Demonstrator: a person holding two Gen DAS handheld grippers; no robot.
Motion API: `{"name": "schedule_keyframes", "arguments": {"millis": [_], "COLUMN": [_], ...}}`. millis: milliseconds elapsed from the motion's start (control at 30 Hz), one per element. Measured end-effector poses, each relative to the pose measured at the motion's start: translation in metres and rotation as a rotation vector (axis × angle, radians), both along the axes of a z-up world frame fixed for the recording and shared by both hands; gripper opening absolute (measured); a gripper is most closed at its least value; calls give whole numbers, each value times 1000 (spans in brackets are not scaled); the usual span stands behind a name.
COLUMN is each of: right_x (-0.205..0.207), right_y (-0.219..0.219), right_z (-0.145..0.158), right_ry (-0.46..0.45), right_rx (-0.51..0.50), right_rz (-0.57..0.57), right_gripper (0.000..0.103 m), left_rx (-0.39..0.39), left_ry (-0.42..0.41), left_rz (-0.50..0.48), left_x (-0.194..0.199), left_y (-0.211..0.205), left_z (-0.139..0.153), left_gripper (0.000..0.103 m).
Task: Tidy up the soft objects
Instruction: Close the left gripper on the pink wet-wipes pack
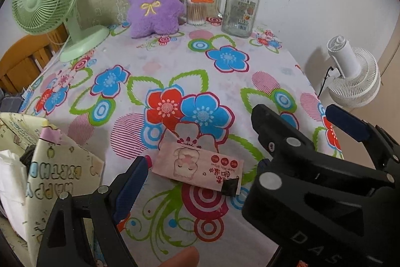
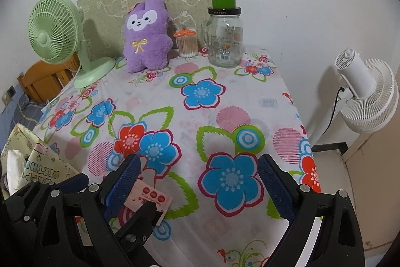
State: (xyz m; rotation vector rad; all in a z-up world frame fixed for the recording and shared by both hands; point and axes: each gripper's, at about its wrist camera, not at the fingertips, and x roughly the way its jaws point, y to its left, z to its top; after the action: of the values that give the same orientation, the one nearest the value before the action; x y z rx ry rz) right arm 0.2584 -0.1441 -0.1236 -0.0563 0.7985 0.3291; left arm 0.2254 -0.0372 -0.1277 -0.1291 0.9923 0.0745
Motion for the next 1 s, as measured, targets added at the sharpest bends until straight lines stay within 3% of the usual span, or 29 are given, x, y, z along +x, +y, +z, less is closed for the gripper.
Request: {"name": "schedule_keyframes", "arguments": {"millis": [333, 600, 867, 1000], "right_x": [9, 12, 14, 13], "right_y": [2, -4, -6, -4], "right_z": [-8, -19, -25, -24], "right_ry": [14, 40, 59, 56], "right_rx": [-13, 7, 15, 19], "right_rz": [18, 13, 0, 3], "right_gripper": [96, 96, 96, 96], "left_rx": [-39, -7, 6, 16], "left_ry": [38, 42, 60, 56], "left_rz": [4, 7, 6, 7], "left_x": [11, 17, 20, 19], "left_y": [1, 2, 2, 3], "left_z": [-16, -24, -30, -28], "left_gripper": [90, 89, 66, 48]}}
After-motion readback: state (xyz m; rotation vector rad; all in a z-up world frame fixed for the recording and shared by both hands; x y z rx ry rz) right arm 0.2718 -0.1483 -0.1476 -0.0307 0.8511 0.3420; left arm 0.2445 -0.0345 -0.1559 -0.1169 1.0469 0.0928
